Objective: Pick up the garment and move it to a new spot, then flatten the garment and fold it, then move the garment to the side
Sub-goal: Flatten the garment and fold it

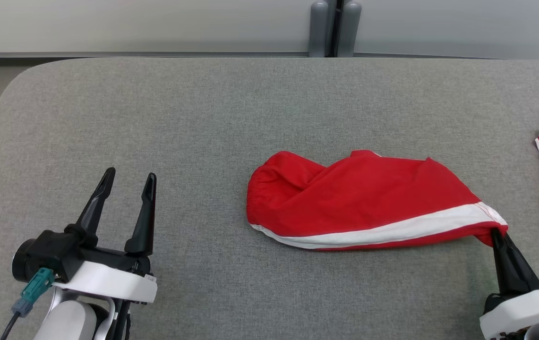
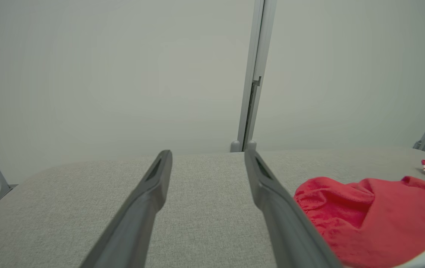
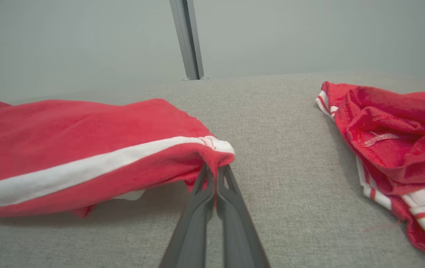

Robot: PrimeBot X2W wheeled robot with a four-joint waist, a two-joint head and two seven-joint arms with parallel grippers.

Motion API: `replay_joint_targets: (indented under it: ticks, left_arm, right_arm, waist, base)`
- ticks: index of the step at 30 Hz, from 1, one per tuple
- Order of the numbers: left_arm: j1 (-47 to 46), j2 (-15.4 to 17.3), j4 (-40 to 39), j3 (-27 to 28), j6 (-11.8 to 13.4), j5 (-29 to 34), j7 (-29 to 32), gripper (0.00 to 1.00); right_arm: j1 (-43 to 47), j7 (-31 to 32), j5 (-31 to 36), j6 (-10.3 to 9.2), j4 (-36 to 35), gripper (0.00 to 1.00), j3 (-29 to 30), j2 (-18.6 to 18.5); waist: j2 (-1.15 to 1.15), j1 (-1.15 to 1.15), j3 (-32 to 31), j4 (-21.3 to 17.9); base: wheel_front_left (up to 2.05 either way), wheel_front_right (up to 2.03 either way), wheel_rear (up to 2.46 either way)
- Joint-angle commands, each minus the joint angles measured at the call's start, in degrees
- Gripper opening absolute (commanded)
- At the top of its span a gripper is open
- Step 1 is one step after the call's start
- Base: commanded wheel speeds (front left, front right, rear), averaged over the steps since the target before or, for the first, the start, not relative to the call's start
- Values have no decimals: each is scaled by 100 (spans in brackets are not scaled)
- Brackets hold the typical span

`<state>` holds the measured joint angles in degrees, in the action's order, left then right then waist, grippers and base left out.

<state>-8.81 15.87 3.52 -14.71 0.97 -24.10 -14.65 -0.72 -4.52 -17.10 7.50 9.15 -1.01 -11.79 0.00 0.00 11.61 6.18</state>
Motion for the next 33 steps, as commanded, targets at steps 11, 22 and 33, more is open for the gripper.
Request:
replay_joint_targets:
  ticks: [11, 22, 33]
  left_arm:
    - [-100, -22, 98, 109, 0, 60, -45, 100]
    - [531, -89, -59, 429, 178, 86, -55, 100]
    - [1167, 3, -134, 329, 267, 115, 91, 100]
  right_arm:
    - [-83, -155, -48, -2, 813, 100, 172, 204]
    - [246, -259, 209, -2, -334, 100, 64, 139]
    - [535, 255, 468, -2, -1377, 100, -284, 87]
  waist:
    - [0, 0, 19, -33]
    - [0, 0, -514, -254]
    - [0, 0, -1116, -345]
  base:
    - [0, 0, 0]
    - [0, 0, 0]
    - [0, 0, 0]
